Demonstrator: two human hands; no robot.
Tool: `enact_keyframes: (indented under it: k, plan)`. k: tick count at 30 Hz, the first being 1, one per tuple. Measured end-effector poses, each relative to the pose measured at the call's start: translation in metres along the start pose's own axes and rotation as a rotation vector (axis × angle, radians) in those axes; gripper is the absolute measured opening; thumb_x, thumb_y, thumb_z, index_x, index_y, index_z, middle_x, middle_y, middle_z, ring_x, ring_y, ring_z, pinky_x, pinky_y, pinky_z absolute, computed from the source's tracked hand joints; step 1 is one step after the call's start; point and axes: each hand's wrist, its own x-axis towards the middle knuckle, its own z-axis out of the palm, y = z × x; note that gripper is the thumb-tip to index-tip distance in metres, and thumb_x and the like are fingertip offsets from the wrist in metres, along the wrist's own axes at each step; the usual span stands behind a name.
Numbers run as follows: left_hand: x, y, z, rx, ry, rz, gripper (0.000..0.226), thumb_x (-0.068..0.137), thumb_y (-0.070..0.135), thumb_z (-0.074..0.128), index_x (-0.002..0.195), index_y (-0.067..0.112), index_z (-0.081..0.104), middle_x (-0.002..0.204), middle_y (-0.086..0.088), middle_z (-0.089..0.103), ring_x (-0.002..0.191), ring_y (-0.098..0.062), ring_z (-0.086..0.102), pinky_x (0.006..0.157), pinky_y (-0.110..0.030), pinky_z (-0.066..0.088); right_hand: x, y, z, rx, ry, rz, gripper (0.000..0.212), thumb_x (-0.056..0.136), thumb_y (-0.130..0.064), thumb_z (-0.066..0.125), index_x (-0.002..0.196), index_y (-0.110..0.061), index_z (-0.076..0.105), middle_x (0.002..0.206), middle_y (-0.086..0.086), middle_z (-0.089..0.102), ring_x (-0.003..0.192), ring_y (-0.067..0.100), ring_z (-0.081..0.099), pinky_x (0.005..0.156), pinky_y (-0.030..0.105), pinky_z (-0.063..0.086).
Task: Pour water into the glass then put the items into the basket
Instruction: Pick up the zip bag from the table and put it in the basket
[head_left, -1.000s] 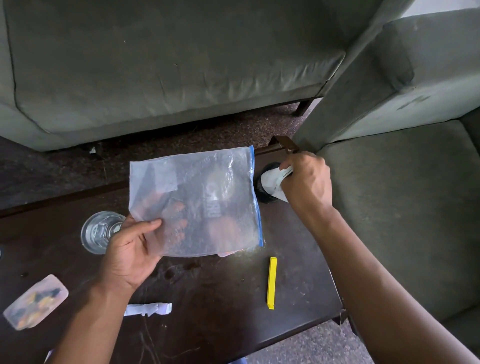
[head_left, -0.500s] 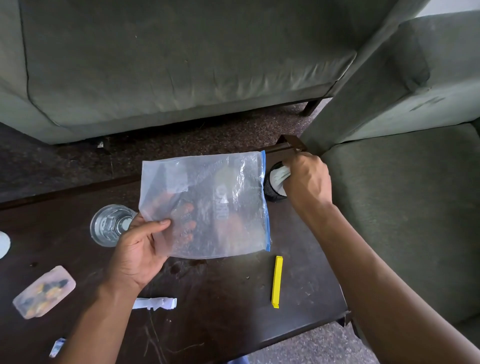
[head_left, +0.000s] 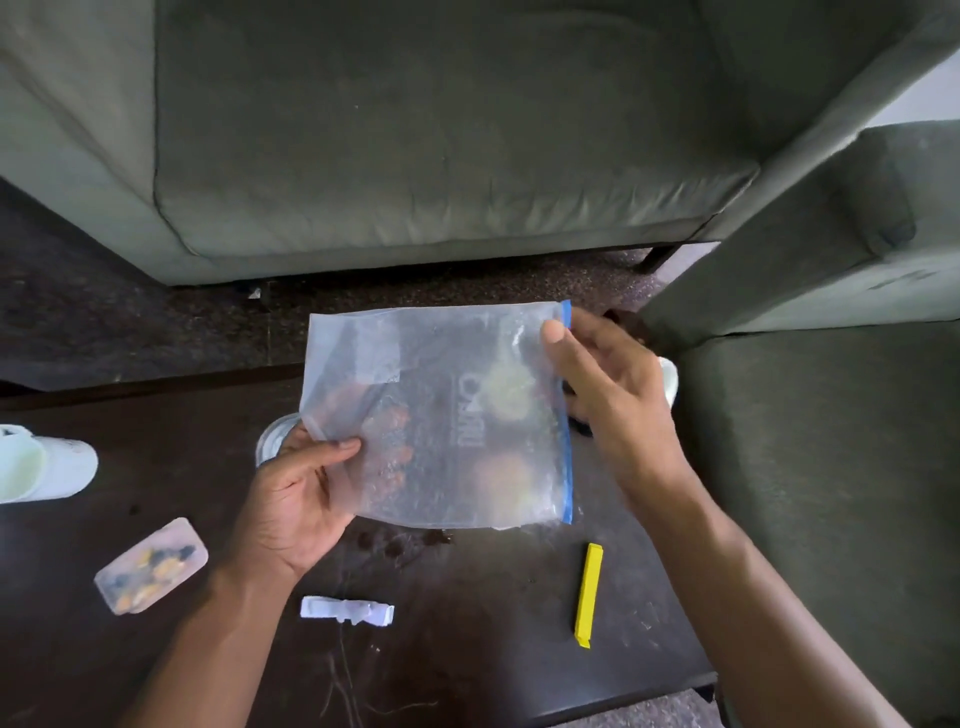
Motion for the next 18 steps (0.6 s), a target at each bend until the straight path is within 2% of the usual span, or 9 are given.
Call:
enact_keyframes:
  k: [2, 4, 8, 10, 12, 14, 16, 18]
  plan:
    - [-0.004, 0.012, -0.007, -0.009, -0.003, 0.019, 0.052, 0.086, -0.007, 0.053, 0.121, 0.016, 0.084, 0.127, -0.006, 0.081, 0.121, -0.023, 0.08, 0.104, -0.042, 0.064, 0.0, 0.001, 0.014, 0.198, -0.175, 0.143, 0.032, 0.093, -0.029, 0.076, 0.117, -0.008, 0.079, 0.112, 0.015, 0.082, 0.103, 0.03, 0.08, 0.087, 0.045, 0.065]
    - [-0.009, 0.025, -0.018, -0.009, -0.005, 0.038, 0.054, 0.087, -0.007, 0.053, 0.127, 0.015, 0.081, 0.13, -0.008, 0.081, 0.123, -0.025, 0.079, 0.101, -0.043, 0.066, 0.002, 0.006, 0.029, 0.249, -0.293, 0.231, 0.023, 0.089, -0.022, 0.077, 0.104, -0.006, 0.084, 0.103, 0.016, 0.082, 0.092, 0.029, 0.081, 0.078, 0.042, 0.065]
    - [-0.021, 0.054, -0.046, 0.055, 0.019, 0.093, 0.056, 0.089, -0.007, 0.056, 0.142, 0.005, 0.069, 0.133, -0.014, 0.079, 0.121, -0.032, 0.08, 0.102, -0.054, 0.065, 0.006, 0.02, 0.068, 0.144, -0.411, 0.259, 0.024, 0.08, -0.011, 0.083, 0.102, -0.003, 0.085, 0.1, 0.014, 0.084, 0.088, 0.023, 0.082, 0.073, 0.036, 0.065]
    - [-0.028, 0.071, -0.062, 0.082, 0.025, 0.114, 0.044, 0.096, 0.0, 0.061, 0.137, 0.009, 0.075, 0.13, -0.014, 0.08, 0.117, -0.035, 0.081, 0.095, -0.059, 0.067, 0.007, 0.023, 0.089, 0.083, -0.419, 0.257, 0.029, 0.076, -0.01, 0.084, 0.104, -0.002, 0.085, 0.1, 0.015, 0.084, 0.085, 0.024, 0.082, 0.07, 0.038, 0.067]
    - [-0.037, 0.09, -0.079, 0.122, 0.02, 0.128, 0.033, 0.104, 0.016, 0.061, 0.131, 0.016, 0.08, 0.137, -0.016, 0.078, 0.12, -0.037, 0.08, 0.086, -0.056, 0.069, 0.007, 0.026, 0.111, -0.012, -0.436, 0.254, 0.032, 0.074, -0.014, 0.085, 0.105, -0.005, 0.085, 0.099, 0.014, 0.084, 0.083, 0.024, 0.082, 0.065, 0.042, 0.069]
    - [-0.048, 0.112, -0.101, 0.18, 0.053, 0.129, 0.034, 0.108, 0.025, 0.058, 0.134, 0.016, 0.078, 0.141, -0.024, 0.074, 0.116, -0.044, 0.08, 0.084, -0.054, 0.069, 0.007, 0.028, 0.137, -0.096, -0.458, 0.248, 0.033, 0.074, -0.017, 0.086, 0.106, -0.007, 0.085, 0.103, 0.012, 0.084, 0.083, 0.024, 0.082, 0.066, 0.045, 0.069]
    - [-0.06, 0.133, -0.124, 0.241, 0.059, 0.133, 0.037, 0.111, 0.028, 0.056, 0.139, 0.014, 0.074, 0.139, -0.027, 0.075, 0.112, -0.048, 0.081, 0.084, -0.054, 0.069, 0.007, 0.031, 0.165, -0.107, -0.476, 0.249, 0.032, 0.074, -0.015, 0.086, 0.105, -0.006, 0.085, 0.107, 0.014, 0.084, 0.084, 0.028, 0.083, 0.072, 0.05, 0.069]
    - [-0.074, 0.153, -0.146, 0.272, 0.068, 0.163, 0.038, 0.109, 0.028, 0.057, 0.141, 0.014, 0.074, 0.138, -0.026, 0.076, 0.116, -0.047, 0.079, 0.086, -0.054, 0.069, 0.004, 0.033, 0.194, -0.102, -0.511, 0.246, 0.032, 0.074, -0.015, 0.086, 0.106, -0.008, 0.085, 0.109, 0.016, 0.083, 0.079, 0.031, 0.083, 0.071, 0.046, 0.07]
